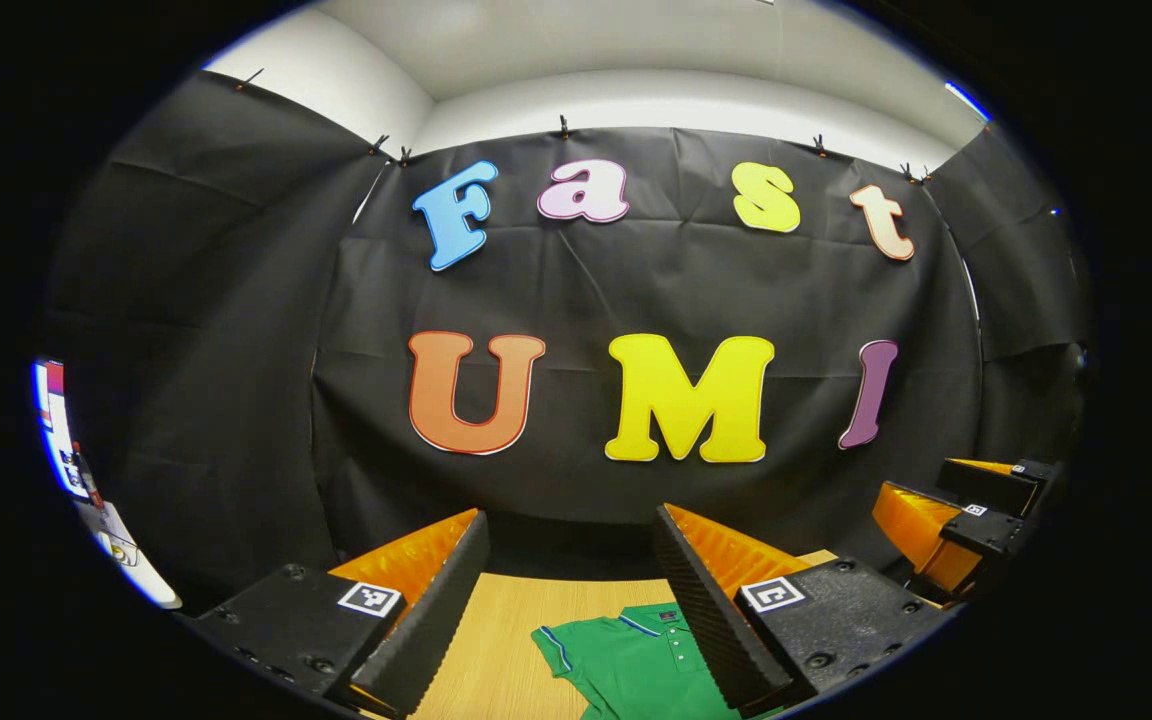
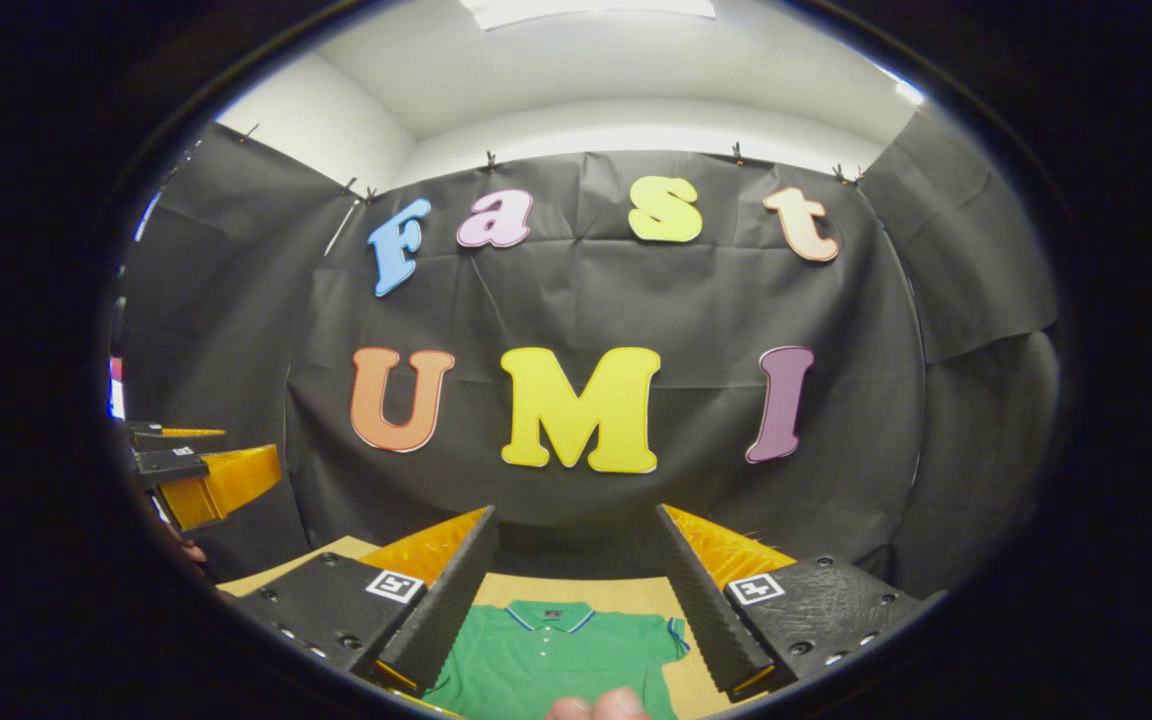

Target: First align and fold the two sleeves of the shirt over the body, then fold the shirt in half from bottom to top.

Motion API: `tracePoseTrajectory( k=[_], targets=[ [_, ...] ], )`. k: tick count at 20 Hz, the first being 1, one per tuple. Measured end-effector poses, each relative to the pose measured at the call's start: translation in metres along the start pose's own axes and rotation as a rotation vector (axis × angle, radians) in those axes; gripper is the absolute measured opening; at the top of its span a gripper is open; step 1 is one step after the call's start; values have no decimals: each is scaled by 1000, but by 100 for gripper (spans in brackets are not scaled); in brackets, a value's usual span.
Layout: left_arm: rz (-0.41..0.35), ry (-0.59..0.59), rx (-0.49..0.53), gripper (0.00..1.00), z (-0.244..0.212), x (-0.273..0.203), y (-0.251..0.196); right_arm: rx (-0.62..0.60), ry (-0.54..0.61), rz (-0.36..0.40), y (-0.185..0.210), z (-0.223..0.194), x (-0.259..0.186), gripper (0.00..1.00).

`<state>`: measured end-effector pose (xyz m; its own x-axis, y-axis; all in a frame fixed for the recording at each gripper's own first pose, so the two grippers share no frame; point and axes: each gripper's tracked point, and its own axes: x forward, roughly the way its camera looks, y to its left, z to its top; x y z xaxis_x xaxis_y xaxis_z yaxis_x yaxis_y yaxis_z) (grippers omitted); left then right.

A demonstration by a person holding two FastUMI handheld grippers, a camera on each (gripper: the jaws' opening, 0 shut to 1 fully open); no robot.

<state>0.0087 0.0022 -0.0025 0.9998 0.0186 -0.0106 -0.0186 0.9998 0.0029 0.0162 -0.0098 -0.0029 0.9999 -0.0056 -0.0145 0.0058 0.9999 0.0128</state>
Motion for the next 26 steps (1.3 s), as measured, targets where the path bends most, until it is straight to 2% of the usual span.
tracePoseTrajectory(
  k=[10, 20, 21, 26],
  targets=[
    [-1, 9, -5, 100, -1, 15, -4, 9, 2, 0, -6, 0, 10, 95],
    [5, 4, 3, 100, -2, 20, -14, 19, 5, -20, -33, -3, 17, 94],
    [4, 6, 3, 100, -2, 20, -16, 18, 8, -20, -36, -4, 18, 96],
    [2, 3, 6, 100, -2, 23, -24, 13, 43, -19, -52, -18, 23, 95]
  ],
)
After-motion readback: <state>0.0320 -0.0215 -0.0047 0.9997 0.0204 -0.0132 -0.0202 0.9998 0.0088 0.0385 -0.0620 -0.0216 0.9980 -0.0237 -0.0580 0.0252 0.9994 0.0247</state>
